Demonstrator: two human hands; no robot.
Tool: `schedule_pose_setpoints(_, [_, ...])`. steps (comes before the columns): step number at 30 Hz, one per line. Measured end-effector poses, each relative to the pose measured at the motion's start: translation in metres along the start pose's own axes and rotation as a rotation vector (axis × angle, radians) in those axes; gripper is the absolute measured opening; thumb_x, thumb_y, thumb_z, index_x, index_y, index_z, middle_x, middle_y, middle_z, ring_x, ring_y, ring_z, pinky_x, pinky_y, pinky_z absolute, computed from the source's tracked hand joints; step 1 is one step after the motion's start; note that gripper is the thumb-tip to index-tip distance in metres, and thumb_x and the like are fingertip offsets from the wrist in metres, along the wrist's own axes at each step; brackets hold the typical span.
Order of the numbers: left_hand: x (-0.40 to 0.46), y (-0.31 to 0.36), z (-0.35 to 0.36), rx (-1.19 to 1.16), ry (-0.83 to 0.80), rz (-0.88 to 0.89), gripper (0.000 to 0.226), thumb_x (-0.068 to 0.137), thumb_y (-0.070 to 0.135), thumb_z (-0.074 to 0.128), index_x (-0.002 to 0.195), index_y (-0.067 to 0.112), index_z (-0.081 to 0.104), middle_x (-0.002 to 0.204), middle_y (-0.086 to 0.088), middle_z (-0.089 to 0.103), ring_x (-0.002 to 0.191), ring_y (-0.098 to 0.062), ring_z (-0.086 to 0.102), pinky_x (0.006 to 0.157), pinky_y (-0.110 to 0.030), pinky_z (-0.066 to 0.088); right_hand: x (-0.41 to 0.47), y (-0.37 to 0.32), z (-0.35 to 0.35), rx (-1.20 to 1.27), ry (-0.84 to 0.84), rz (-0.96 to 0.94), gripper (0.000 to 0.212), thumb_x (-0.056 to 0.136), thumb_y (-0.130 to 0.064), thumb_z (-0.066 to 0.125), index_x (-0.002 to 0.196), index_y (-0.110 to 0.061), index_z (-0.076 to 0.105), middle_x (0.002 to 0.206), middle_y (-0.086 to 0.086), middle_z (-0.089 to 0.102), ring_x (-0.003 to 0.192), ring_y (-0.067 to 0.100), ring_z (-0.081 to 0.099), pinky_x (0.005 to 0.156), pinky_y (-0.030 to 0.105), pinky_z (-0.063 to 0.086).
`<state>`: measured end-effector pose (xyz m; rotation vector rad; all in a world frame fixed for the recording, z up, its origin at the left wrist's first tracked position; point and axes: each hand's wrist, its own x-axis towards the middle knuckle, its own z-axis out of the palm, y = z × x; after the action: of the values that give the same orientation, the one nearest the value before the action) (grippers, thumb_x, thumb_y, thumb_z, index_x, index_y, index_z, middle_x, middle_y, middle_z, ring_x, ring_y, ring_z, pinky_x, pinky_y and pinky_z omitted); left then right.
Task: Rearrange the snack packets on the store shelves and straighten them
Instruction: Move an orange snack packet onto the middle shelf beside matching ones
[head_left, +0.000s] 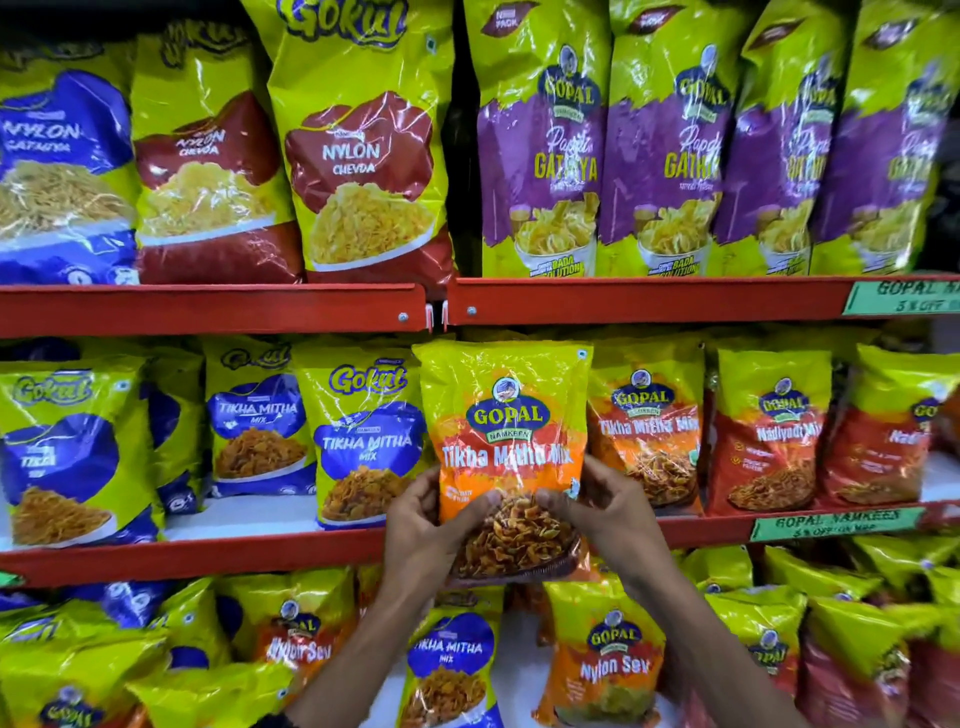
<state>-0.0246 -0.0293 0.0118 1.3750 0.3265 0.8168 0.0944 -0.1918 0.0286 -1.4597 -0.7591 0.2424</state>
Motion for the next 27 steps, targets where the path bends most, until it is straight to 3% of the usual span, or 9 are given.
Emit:
schedule_pose_setpoints(3, [0.028,-0.004,0.019,0.016,-0.007,0.016,0.047,0.070,0.014,0.088,0.111,0.011,0.066,0.105,-0.012,0.079,0.094,-0.023,0.077,0.078,-0.032,0.063,0.027,0.000,-0.007,-0.023,0.059,-0.022,0.055,0.071,-0.030,0.085,0.120,-0.012,0.069,0.107,0.000,0.080,0.103,0.014,0.074,0.088,0.031,0.060])
schedule_pose_setpoints(6, [0.050,-0.010,0.033,0.045,-0.016,0.027,0.042,0.077,0.011,0.082,0.116,0.010,0.064,0.107,-0.010,0.077,0.089,-0.012,0.076,0.077,-0.027,0.062,0.050,0.004,-0.012,-0.077,0.076,-0.020,0.039,0.078,-0.022,0.082,0.114,-0.015,0.070,0.100,-0.005,0.078,0.092,0.001,0.073,0.084,0.028,0.056])
schedule_pose_setpoints(9, [0.066,-0.018,0.039,0.072,-0.010,0.036,0.035,0.079,0.012,0.081,0.109,0.020,0.064,0.107,-0.006,0.077,0.089,-0.010,0.075,0.083,-0.031,0.061,0.068,0.014,-0.013,-0.112,0.097,-0.004,0.036,0.082,-0.018,0.080,0.116,-0.017,0.070,0.107,-0.002,0.079,0.100,0.009,0.074,0.091,0.038,0.058])
schedule_pose_setpoints(14, [0.085,-0.030,0.041,0.185,0.036,0.055,0.034,0.081,0.017,0.080,0.111,0.019,0.065,0.108,-0.009,0.077,0.097,-0.021,0.075,0.087,-0.039,0.061,0.088,0.033,-0.010,-0.126,0.091,-0.012,0.070,0.069,-0.048,0.082,0.130,-0.018,0.062,0.122,0.000,0.074,0.116,0.018,0.068,0.101,0.050,0.054])
schedule_pose_setpoints(17, [0.091,-0.036,0.042,0.226,0.055,0.017,0.041,0.081,0.020,0.080,0.117,0.011,0.064,0.107,-0.010,0.078,0.098,-0.023,0.075,0.090,-0.047,0.060,0.095,0.043,-0.008,-0.151,0.107,0.026,0.054,0.079,-0.029,0.082,0.128,-0.016,0.063,0.117,-0.003,0.075,0.110,0.014,0.069,0.100,0.046,0.055])
schedule_pose_setpoints(19, [0.093,-0.038,0.043,0.259,0.060,0.004,0.040,0.083,0.018,0.078,0.119,0.009,0.063,0.108,-0.010,0.077,0.098,-0.023,0.075,0.091,-0.047,0.060,0.096,0.051,-0.007,-0.163,0.115,0.043,0.051,0.080,-0.027,0.081,0.127,-0.016,0.063,0.112,-0.006,0.075,0.106,0.012,0.070,0.098,0.043,0.056])
schedule_pose_setpoints(23, [0.096,-0.043,0.043,0.327,0.065,-0.020,0.044,0.083,0.019,0.078,0.122,0.010,0.062,0.110,-0.009,0.077,0.099,-0.021,0.074,0.091,-0.047,0.060,0.098,0.064,-0.004,-0.178,0.133,0.057,0.065,0.075,-0.041,0.082,0.132,-0.017,0.061,0.120,-0.002,0.074,0.113,0.017,0.068,0.098,0.048,0.056])
schedule_pose_setpoints(27, [0.096,-0.048,0.042,0.364,0.070,-0.019,0.045,0.083,0.021,0.078,0.124,0.013,0.061,0.111,-0.007,0.076,0.102,-0.021,0.074,0.092,-0.046,0.059,0.100,0.075,-0.003,-0.170,0.163,0.030,0.107,0.054,-0.081,0.072,0.139,-0.017,0.054,0.131,0.001,0.069,0.122,0.021,0.063,0.101,0.049,0.054])
